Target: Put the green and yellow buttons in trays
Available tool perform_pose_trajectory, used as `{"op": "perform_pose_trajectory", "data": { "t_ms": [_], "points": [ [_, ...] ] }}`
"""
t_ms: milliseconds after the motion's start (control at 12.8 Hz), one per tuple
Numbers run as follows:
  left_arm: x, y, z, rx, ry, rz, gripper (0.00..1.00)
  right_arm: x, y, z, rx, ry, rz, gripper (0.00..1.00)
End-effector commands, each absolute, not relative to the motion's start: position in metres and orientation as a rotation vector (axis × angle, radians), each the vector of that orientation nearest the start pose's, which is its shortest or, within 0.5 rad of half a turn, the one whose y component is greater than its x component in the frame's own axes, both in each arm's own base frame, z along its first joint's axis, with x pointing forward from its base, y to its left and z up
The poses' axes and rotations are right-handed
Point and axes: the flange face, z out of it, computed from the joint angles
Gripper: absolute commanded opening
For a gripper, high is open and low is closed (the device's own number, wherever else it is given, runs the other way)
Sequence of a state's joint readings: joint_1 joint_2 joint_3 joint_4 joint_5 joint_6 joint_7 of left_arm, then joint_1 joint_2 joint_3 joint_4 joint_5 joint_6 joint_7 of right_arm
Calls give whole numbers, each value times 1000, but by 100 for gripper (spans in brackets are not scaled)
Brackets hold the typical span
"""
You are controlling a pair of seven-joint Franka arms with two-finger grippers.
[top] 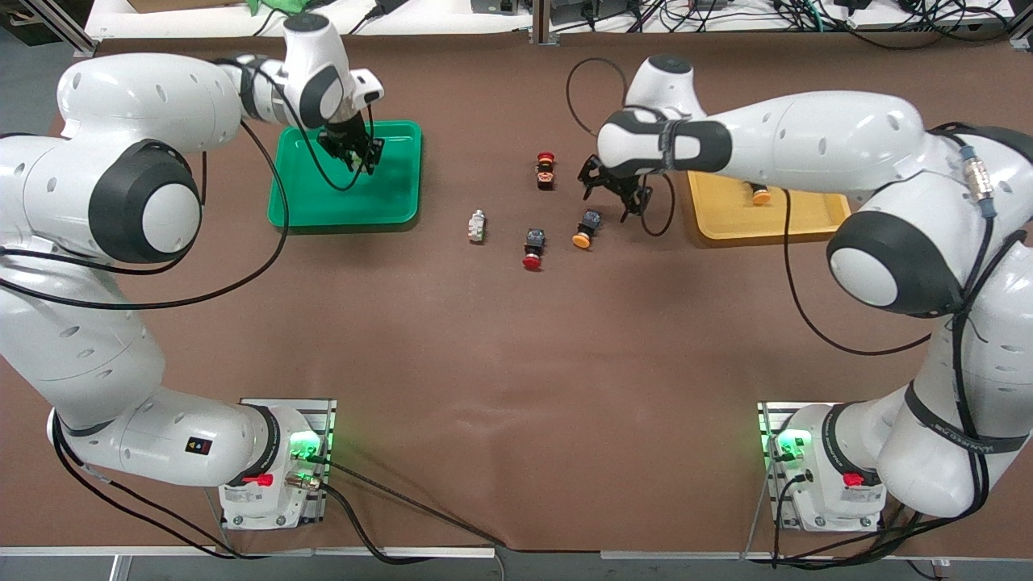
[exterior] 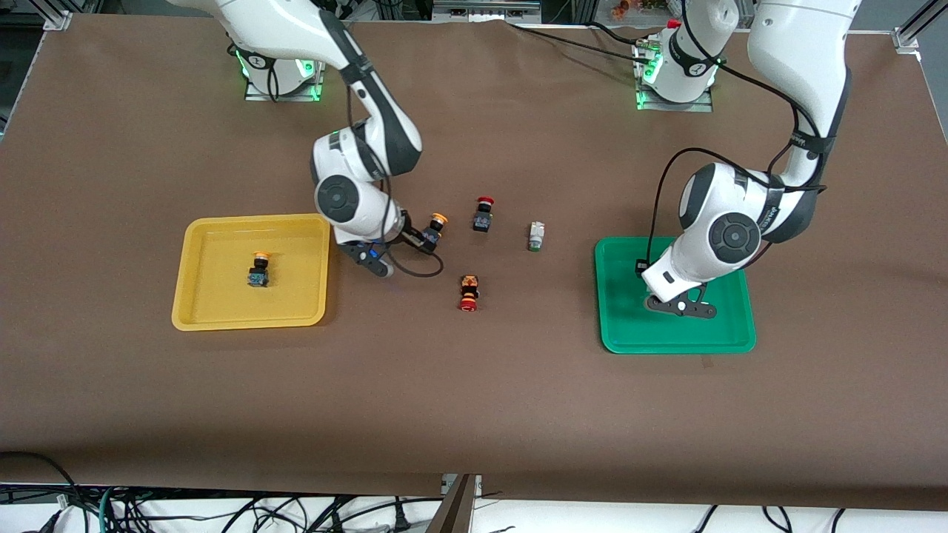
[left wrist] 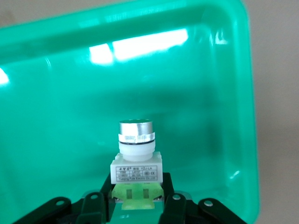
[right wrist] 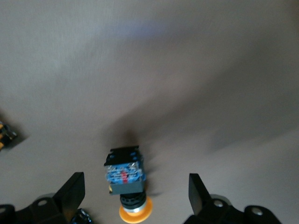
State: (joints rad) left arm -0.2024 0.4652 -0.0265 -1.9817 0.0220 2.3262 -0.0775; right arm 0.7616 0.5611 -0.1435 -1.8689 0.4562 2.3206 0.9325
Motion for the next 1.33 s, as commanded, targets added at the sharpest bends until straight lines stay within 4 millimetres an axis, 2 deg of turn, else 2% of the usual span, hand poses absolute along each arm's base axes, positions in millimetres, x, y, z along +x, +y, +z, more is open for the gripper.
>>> {"op": "perform_pose_trajectory", "data": {
  "t_ms": [0,78,157,235,314,392,471,549,627,706,784,863,941,1020,1098,1176,1255],
  "points": [
    [558,-136,190,-3107,323,127,0,483,406,187,-2842,998,291,98],
    [560,-136,191,-3110,304,124,26,479,411,179,-2843,1002,266,98],
    [561,-138,194,-3114,293,120,99,476,413,174,-2851,993,264,94],
    [563,-143,203,-3122,257,127,100,476,413,175,-2860,973,268,79],
    [572,-153,218,-3149,164,170,100,476,411,176,-2864,964,271,58],
    [578,-178,235,-3185,92,228,100,477,409,180,-2873,919,263,28],
    [581,-202,250,-3202,-2,259,100,482,406,189,-2873,887,252,8],
    [571,-237,254,-3207,-88,271,100,492,389,195,-2893,891,273,0],
    [560,-267,250,-3198,-168,274,100,503,372,215,-2928,819,292,0],
    [553,-290,247,-3208,-215,245,100,524,338,240,-2951,755,311,0],
    [543,-311,241,-3215,-188,239,100,542,300,262,-2976,665,342,0],
    [533,-325,234,-3212,-145,252,100,553,268,277,-3002,541,387,0],
    [520,-344,225,-3206,-83,257,100,566,225,284,-3049,448,385,0],
    [510,-355,222,-3194,-25,249,100,572,199,285,-3090,324,372,0],
    [498,-367,217,-3181,20,258,100,578,177,282,-3105,275,356,0],
    [492,-372,213,-3175,30,257,100,580,162,270,-3119,247,343,0],
    [485,-376,206,-3163,62,242,100,579,158,257,-3133,246,319,0]
  ]
}}
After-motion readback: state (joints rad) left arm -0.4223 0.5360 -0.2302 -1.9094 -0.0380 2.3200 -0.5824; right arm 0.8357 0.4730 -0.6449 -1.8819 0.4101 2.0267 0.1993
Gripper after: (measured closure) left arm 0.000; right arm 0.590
